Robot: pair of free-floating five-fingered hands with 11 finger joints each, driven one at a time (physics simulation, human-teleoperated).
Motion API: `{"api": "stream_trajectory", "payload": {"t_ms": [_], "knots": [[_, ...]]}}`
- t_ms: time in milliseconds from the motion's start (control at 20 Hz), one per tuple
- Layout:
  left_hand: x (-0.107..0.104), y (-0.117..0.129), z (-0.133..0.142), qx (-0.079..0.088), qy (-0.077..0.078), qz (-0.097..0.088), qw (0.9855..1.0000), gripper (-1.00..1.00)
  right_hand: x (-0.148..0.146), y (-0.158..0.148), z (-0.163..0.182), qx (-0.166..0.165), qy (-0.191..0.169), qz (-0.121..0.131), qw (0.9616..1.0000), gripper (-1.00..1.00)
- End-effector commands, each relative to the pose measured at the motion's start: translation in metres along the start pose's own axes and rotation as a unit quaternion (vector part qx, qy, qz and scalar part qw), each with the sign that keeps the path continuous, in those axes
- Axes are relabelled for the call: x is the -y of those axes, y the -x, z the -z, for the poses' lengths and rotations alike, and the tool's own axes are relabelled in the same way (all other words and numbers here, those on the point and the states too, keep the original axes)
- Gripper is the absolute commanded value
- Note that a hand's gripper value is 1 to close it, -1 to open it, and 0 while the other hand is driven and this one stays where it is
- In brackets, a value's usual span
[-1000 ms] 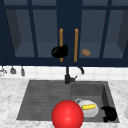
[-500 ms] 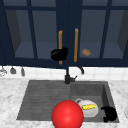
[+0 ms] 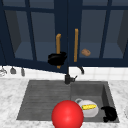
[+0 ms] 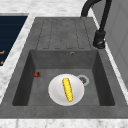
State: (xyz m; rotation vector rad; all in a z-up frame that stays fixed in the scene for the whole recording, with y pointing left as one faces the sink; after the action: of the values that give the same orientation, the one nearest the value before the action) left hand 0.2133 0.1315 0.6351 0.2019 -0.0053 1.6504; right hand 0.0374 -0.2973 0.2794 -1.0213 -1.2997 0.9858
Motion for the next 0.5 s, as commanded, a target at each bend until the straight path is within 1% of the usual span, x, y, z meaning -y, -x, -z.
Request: {"api": "stream_trajectory", "payload": {"t_ms": [0, 50, 250, 300, 350, 400, 450], "knots": [[-0.029, -0.005, 0.013, 0.005, 0.01, -0.002, 0.9999, 1.0, 0.0, 0.0, 0.0, 0.0, 0.0, 0.0, 1.0, 0.0], [-0.033, -0.009, 0.018, 0.001, 0.015, 0.002, 0.9999, 1.0, 0.0, 0.0, 0.0, 0.0, 0.0, 0.0, 1.0, 0.0], [-0.049, -0.021, 0.027, 0.009, 0.038, 0.016, 0.9991, 1.0, 0.0, 0.0, 0.0, 0.0, 0.0, 0.0, 1.0, 0.0], [-0.052, -0.025, 0.031, 0.011, 0.046, 0.019, 0.9987, 1.0, 0.0, 0.0, 0.0, 0.0, 0.0, 0.0, 1.0, 0.0], [-0.056, -0.032, 0.037, 0.008, 0.053, 0.024, 0.9983, 1.0, 0.0, 0.0, 0.0, 0.0, 0.0, 0.0, 1.0, 0.0], [-0.059, -0.038, 0.043, 0.006, 0.062, 0.03, 0.9976, 1.0, 0.0, 0.0, 0.0, 0.0, 0.0, 0.0, 1.0, 0.0], [-0.063, -0.043, 0.047, 0.009, 0.074, 0.036, 0.9966, 1.0, 0.0, 0.0, 0.0, 0.0, 0.0, 0.0, 1.0, 0.0]]}}
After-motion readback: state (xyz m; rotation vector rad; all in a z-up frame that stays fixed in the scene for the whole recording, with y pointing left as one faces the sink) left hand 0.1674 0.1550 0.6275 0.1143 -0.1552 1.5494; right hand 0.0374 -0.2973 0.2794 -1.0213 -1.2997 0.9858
